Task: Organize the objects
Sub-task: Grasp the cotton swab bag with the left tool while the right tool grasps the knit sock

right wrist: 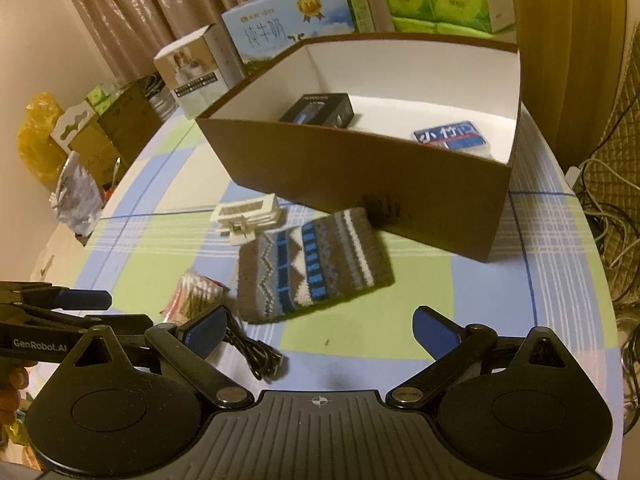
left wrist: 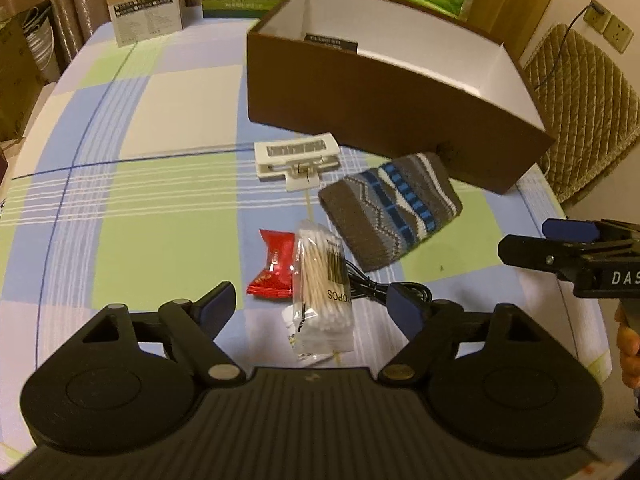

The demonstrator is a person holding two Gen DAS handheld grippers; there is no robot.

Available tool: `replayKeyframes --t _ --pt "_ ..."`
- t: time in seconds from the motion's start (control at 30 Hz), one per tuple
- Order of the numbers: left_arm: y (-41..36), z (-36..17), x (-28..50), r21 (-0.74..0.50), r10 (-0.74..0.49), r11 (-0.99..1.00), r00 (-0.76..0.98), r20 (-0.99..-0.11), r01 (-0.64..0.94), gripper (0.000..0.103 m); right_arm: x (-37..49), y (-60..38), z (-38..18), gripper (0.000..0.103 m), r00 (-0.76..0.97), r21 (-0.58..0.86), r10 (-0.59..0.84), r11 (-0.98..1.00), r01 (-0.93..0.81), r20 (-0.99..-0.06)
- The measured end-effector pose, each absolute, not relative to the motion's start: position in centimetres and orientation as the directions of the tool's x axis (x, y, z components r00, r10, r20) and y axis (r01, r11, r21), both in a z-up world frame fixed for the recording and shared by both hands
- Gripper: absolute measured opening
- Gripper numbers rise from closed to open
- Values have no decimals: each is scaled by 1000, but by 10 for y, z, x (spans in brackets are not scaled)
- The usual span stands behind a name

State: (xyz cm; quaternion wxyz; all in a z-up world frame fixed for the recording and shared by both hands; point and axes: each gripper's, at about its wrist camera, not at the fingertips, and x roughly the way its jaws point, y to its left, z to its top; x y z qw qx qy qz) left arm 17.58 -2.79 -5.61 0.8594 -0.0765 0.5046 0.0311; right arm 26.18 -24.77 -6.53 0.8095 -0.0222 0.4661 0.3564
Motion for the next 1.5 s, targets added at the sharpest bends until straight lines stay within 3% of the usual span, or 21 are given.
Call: replayKeyframes --t 0.2,0.4,0.7,0.77,0.83,1.3,1.5 --pt "-36 -73 192 -78 -20 991 467 -884 -105 64 267 -254 -75 98 305 300 536 765 -570 -787" --pt "-42 -87 208 -79 -43 995 444 -895 -64 45 272 -261 -79 98 308 301 521 782 -546 -796" --pt "-48 -109 223 -25 -8 999 415 -910 -35 34 279 -264 -85 98 305 304 510 795 -525 -804" --pt "-47 -108 224 -46 -26 998 424 -905 -36 22 280 -263 -87 98 301 307 511 793 -526 -806" --pt "-45 -105 224 -59 -36 997 429 -903 -41 17 281 -260 -88 98 296 310 514 790 -529 -805" --pt "-4 -64 207 -108 -13 983 521 -854 -151 16 305 -222 -106 98 272 382 602 731 -566 -750" --pt "17 -64 204 -102 19 974 516 -856 -204 16 316 -195 -130 101 277 322 568 732 -600 -775"
